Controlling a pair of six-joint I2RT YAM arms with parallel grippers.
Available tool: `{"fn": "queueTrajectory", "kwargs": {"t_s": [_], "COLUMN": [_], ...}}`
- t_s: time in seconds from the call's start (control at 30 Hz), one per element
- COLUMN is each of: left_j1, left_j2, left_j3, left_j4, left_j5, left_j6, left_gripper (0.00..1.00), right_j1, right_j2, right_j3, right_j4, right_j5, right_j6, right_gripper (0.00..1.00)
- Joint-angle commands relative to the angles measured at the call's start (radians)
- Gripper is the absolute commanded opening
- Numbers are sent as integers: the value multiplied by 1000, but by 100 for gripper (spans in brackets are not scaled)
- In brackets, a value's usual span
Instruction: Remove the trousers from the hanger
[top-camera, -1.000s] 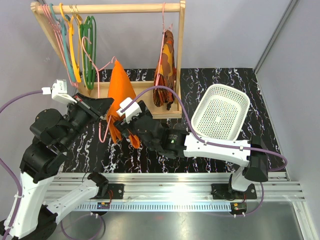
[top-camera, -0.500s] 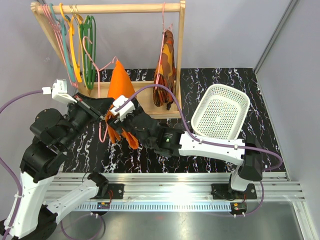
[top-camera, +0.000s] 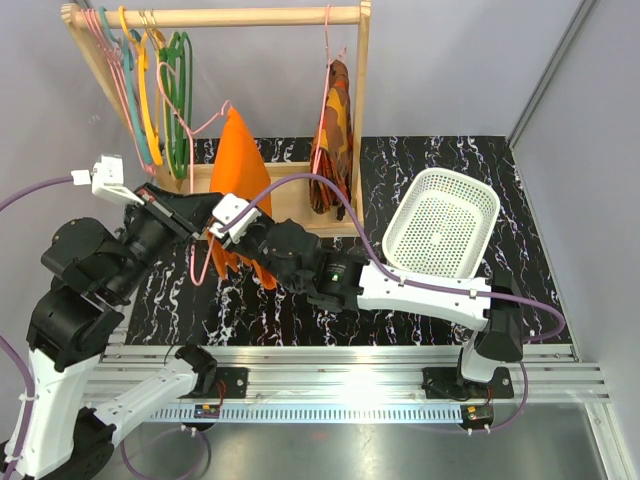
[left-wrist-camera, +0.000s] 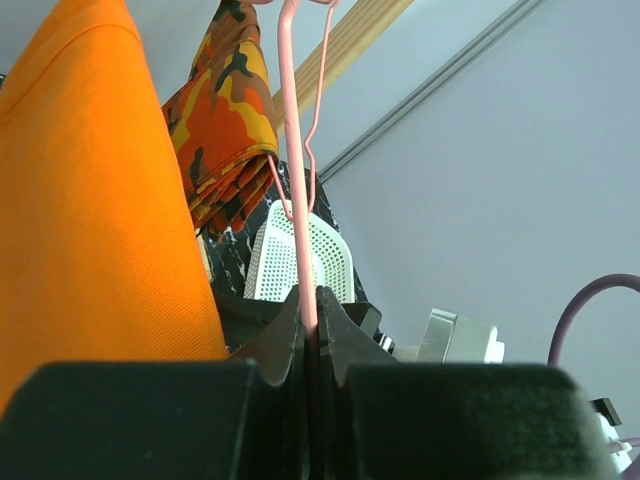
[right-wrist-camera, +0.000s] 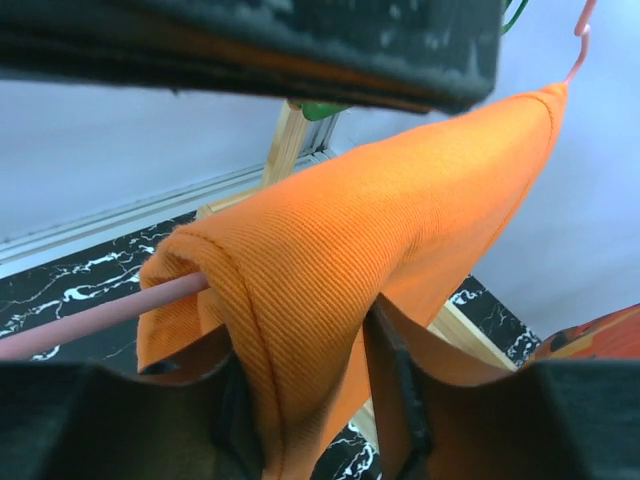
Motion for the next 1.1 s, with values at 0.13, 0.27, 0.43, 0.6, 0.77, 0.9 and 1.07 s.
{"fn": "queueTrajectory", "kwargs": {"t_s": [0.13,0.27,0.43,0.6,0.77,0.9,1.07], "left_j1": [-4,-4,-4,-4,-4,-4,-4], "left_j2": [-5,-5,-13,-26,-27,-26,-57], "left_j3": [76,85,54,-6,-47,-79,-150], "left_j4": [168,101,84,93,81,82,85], "left_j5": [12,-86,-116,-150,-166,-153,-156], "left_j6": [95,178,217,227,232,224,221], "left_gripper": [0,0,0,0,0,0,0], "right_j1": [-15,-14,-15,-14,-14,-14,-15], "right_j2": [-55,-115,-167,-192,-217,-243,-249], "right_j3": [28,-20,-37,13,58,106,192], "right_j4": [17,11,-17,-70,-118,-145,-225], "right_j5": [-81,-119,-92,-59,-38,-39,-55], "right_j6": [-40,-29,-27,-6,-9,-9,-10], "right_gripper": [19,3,0,0,0,0,0]}}
